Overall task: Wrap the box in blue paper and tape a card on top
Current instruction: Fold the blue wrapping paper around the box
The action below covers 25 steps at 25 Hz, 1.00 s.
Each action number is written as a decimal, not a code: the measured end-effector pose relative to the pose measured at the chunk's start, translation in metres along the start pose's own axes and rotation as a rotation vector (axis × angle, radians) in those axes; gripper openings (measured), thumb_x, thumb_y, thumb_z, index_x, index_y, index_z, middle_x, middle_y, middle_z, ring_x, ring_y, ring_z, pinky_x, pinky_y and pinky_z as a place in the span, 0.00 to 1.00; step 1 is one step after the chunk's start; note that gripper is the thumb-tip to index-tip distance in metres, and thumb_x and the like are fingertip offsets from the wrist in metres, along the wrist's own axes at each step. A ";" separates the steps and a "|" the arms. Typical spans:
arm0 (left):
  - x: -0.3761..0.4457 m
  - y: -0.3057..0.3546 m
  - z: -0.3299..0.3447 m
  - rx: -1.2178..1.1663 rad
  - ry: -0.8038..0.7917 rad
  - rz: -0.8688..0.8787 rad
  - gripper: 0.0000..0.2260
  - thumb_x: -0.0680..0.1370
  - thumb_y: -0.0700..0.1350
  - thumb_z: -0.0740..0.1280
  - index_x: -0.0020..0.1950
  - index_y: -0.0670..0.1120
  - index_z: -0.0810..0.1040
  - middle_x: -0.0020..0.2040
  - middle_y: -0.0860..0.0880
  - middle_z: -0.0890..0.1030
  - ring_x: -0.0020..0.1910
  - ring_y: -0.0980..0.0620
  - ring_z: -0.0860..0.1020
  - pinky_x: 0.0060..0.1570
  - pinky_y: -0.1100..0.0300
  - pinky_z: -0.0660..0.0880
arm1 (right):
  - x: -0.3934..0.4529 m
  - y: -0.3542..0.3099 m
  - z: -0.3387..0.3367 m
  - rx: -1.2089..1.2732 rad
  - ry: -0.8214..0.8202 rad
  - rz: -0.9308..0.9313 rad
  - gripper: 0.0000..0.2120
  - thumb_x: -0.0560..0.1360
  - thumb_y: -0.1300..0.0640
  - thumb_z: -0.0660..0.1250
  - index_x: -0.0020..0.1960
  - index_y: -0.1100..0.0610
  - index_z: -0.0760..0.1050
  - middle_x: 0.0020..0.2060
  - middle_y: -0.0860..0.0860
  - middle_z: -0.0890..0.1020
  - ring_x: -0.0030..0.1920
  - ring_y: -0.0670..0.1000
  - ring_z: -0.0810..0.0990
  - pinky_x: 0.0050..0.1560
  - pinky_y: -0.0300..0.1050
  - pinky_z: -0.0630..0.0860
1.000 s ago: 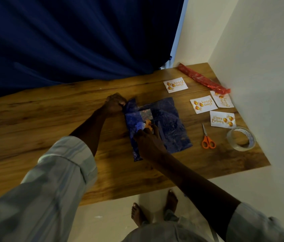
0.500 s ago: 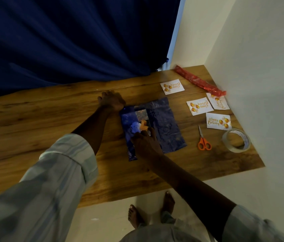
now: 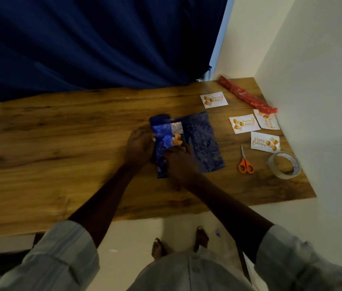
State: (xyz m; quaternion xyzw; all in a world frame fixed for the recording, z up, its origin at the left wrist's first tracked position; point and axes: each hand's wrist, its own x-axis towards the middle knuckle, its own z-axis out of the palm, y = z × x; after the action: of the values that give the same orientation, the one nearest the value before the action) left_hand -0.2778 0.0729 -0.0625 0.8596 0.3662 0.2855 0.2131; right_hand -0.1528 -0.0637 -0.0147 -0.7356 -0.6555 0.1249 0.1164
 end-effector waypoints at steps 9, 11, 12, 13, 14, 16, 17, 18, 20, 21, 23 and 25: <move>-0.035 0.004 0.007 0.164 -0.123 0.063 0.18 0.77 0.53 0.62 0.62 0.46 0.80 0.67 0.43 0.76 0.66 0.42 0.72 0.65 0.49 0.70 | -0.033 0.020 0.026 -0.055 0.087 -0.109 0.18 0.73 0.54 0.57 0.54 0.61 0.80 0.60 0.59 0.79 0.61 0.60 0.72 0.63 0.59 0.67; -0.037 0.009 0.009 0.181 -0.136 0.067 0.18 0.78 0.53 0.62 0.62 0.45 0.79 0.68 0.43 0.75 0.67 0.42 0.72 0.66 0.48 0.69 | -0.044 0.028 0.034 -0.053 0.084 -0.116 0.19 0.73 0.52 0.57 0.55 0.60 0.80 0.62 0.59 0.78 0.62 0.59 0.68 0.64 0.58 0.62; -0.039 0.011 0.010 0.183 -0.133 0.063 0.18 0.78 0.52 0.61 0.63 0.45 0.79 0.68 0.42 0.75 0.67 0.42 0.71 0.66 0.48 0.69 | -0.049 0.032 0.037 -0.052 0.085 -0.120 0.18 0.72 0.52 0.58 0.53 0.59 0.81 0.62 0.59 0.78 0.63 0.59 0.69 0.64 0.59 0.62; -0.040 0.016 0.010 0.172 -0.132 0.037 0.19 0.78 0.52 0.61 0.63 0.45 0.79 0.68 0.42 0.75 0.67 0.41 0.71 0.66 0.48 0.69 | -0.053 0.034 0.039 -0.045 0.096 -0.131 0.16 0.72 0.51 0.60 0.50 0.59 0.81 0.62 0.59 0.78 0.63 0.59 0.70 0.65 0.59 0.63; -0.043 0.020 0.010 0.159 -0.132 0.007 0.19 0.77 0.52 0.61 0.64 0.45 0.78 0.68 0.41 0.75 0.67 0.41 0.71 0.66 0.48 0.69 | -0.057 0.038 0.041 -0.026 0.129 -0.146 0.15 0.72 0.51 0.61 0.47 0.59 0.81 0.61 0.58 0.78 0.63 0.60 0.71 0.65 0.60 0.64; -0.046 0.026 0.010 0.148 -0.132 -0.030 0.19 0.77 0.51 0.63 0.66 0.45 0.77 0.68 0.41 0.74 0.68 0.41 0.70 0.67 0.49 0.68 | -0.064 0.043 0.042 0.034 0.222 -0.145 0.13 0.72 0.53 0.62 0.48 0.61 0.81 0.59 0.58 0.79 0.62 0.60 0.73 0.63 0.61 0.65; -0.046 0.029 0.011 0.154 -0.137 -0.036 0.19 0.77 0.50 0.63 0.66 0.45 0.76 0.68 0.41 0.74 0.68 0.41 0.70 0.67 0.48 0.68 | -0.068 0.046 0.041 0.075 0.283 -0.109 0.13 0.73 0.54 0.63 0.50 0.61 0.80 0.57 0.58 0.80 0.60 0.60 0.74 0.61 0.61 0.67; -0.046 0.031 0.010 0.164 -0.145 -0.036 0.20 0.77 0.50 0.63 0.67 0.45 0.76 0.69 0.41 0.74 0.68 0.41 0.69 0.67 0.47 0.68 | -0.073 0.046 0.039 0.134 0.337 -0.041 0.14 0.73 0.54 0.62 0.52 0.61 0.80 0.57 0.58 0.80 0.59 0.60 0.75 0.60 0.60 0.68; -0.046 0.033 0.009 0.196 -0.164 -0.036 0.21 0.77 0.51 0.62 0.67 0.44 0.76 0.69 0.40 0.73 0.69 0.40 0.69 0.67 0.46 0.68 | -0.083 0.046 0.031 0.290 0.359 0.210 0.21 0.72 0.48 0.59 0.58 0.61 0.77 0.59 0.58 0.77 0.62 0.59 0.72 0.62 0.56 0.64; -0.046 0.034 0.009 0.215 -0.174 -0.038 0.21 0.77 0.52 0.62 0.67 0.43 0.76 0.69 0.40 0.73 0.69 0.40 0.68 0.67 0.46 0.68 | -0.087 0.048 0.029 0.340 0.344 0.355 0.23 0.72 0.47 0.59 0.61 0.60 0.74 0.61 0.58 0.75 0.64 0.59 0.69 0.64 0.54 0.61; -0.045 0.039 0.011 0.245 -0.179 -0.045 0.22 0.78 0.54 0.61 0.66 0.42 0.76 0.69 0.39 0.72 0.70 0.40 0.67 0.67 0.46 0.67 | -0.087 0.056 0.029 0.352 0.361 0.625 0.23 0.74 0.52 0.63 0.66 0.60 0.68 0.65 0.59 0.71 0.66 0.60 0.66 0.66 0.54 0.59; -0.044 0.042 0.015 0.264 -0.168 -0.045 0.22 0.79 0.55 0.62 0.65 0.41 0.77 0.69 0.40 0.73 0.69 0.40 0.68 0.67 0.47 0.66 | -0.087 0.064 0.029 0.314 0.359 0.801 0.23 0.75 0.52 0.64 0.66 0.60 0.66 0.64 0.60 0.70 0.65 0.60 0.66 0.64 0.54 0.59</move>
State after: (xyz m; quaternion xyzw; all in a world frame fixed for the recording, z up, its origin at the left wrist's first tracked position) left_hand -0.2719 0.0104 -0.0637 0.8925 0.4007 0.1571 0.1347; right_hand -0.1120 -0.1568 -0.0611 -0.9143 -0.2626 0.1282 0.2805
